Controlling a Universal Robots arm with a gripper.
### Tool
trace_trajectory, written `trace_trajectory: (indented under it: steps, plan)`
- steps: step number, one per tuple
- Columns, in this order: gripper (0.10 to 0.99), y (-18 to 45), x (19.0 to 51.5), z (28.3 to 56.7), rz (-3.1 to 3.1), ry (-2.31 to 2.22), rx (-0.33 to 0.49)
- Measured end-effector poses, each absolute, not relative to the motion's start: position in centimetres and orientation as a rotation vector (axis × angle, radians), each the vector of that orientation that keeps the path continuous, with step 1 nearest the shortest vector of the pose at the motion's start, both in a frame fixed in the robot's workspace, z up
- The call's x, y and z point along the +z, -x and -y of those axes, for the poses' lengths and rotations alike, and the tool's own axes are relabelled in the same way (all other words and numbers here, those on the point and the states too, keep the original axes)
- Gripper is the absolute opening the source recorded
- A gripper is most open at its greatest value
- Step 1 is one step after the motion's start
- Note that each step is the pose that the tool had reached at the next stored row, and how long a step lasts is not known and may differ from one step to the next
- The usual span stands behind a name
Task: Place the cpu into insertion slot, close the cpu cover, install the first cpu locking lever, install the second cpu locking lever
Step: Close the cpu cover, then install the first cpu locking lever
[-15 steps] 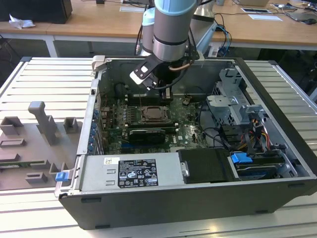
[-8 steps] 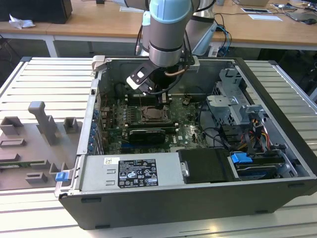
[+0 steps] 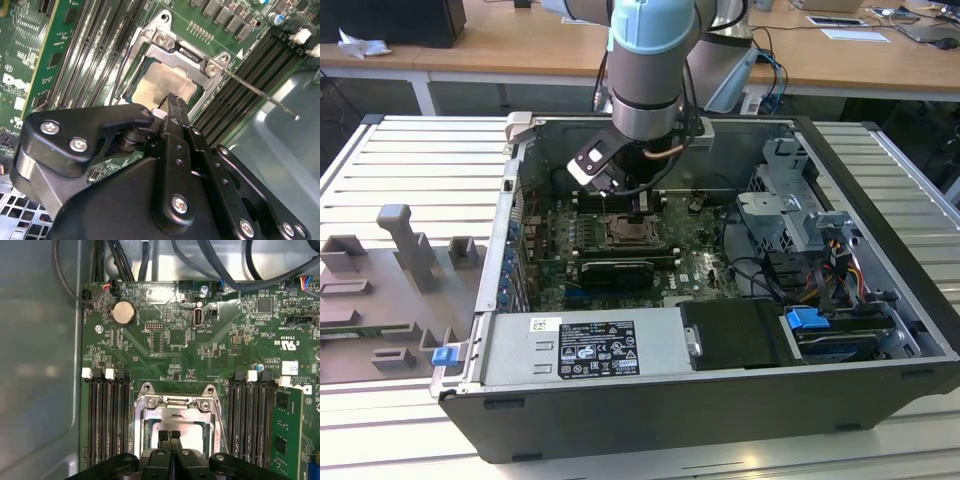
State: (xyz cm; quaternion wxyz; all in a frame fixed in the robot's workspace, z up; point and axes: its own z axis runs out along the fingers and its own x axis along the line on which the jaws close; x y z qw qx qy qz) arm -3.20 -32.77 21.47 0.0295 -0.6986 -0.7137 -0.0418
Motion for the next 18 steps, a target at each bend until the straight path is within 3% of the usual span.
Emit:
trace_trajectory:
  steps: [18]
  plan:
    - [0.11,3.8,22.6,32.8,2.201,2.154,-0.129]
